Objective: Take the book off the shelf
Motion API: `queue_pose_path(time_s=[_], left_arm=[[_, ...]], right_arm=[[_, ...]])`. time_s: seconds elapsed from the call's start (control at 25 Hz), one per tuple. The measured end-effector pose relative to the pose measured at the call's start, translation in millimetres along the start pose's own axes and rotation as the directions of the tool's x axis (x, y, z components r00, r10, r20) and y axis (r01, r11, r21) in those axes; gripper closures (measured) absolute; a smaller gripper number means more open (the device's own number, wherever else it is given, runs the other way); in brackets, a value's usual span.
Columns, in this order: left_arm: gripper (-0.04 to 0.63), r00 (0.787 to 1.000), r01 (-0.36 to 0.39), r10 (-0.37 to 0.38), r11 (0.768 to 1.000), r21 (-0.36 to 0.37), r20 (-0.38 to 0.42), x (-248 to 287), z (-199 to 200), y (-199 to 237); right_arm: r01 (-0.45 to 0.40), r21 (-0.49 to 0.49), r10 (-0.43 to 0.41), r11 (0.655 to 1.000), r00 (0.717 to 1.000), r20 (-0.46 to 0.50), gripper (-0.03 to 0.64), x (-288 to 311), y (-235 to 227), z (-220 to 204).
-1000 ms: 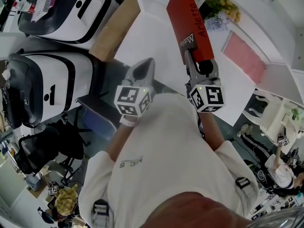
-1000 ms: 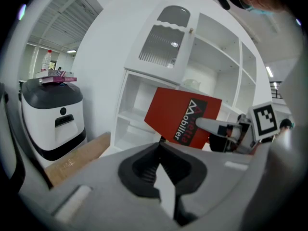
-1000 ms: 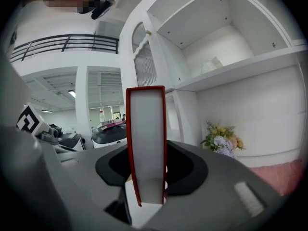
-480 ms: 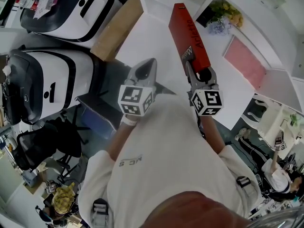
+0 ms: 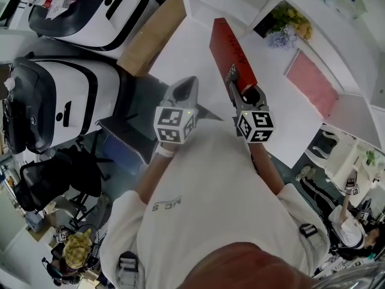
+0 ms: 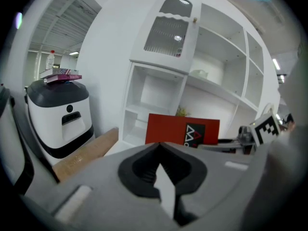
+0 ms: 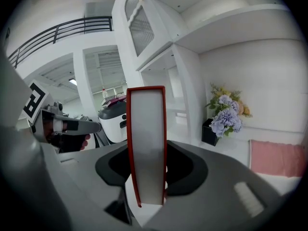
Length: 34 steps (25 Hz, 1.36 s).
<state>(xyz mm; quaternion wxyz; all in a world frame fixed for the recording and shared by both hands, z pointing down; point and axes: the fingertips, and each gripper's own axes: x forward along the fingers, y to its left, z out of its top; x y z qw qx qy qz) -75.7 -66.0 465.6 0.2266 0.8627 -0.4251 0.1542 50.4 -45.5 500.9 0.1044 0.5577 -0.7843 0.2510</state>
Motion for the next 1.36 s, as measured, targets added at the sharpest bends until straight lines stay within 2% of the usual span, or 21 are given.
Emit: queue_pose_path(time_s=[0.24, 0.68, 1.36], left_arm=[[0.595, 1.0, -0.018, 0.018, 1.0, -0.013, -0.022, 0, -12, 11], [0.595, 1.0, 0.008, -0.008, 1.0, -0.019, -0.03, 4, -15, 8], [0.595, 0.999, 0.008, -0.009, 1.0, -0.02, -0.036, 5, -18, 6]], right_arm=[[-0.004, -0.017, 0.004, 1.0, 1.0, -0.019, 0.448, 6, 5, -4], [0.012, -0.021, -0.012, 1.0, 1.0, -0.014, 0.449, 4, 6, 1], [0.033, -0.04, -0.033, 0.999, 0.999, -0.003, 0.448, 4, 1, 5]])
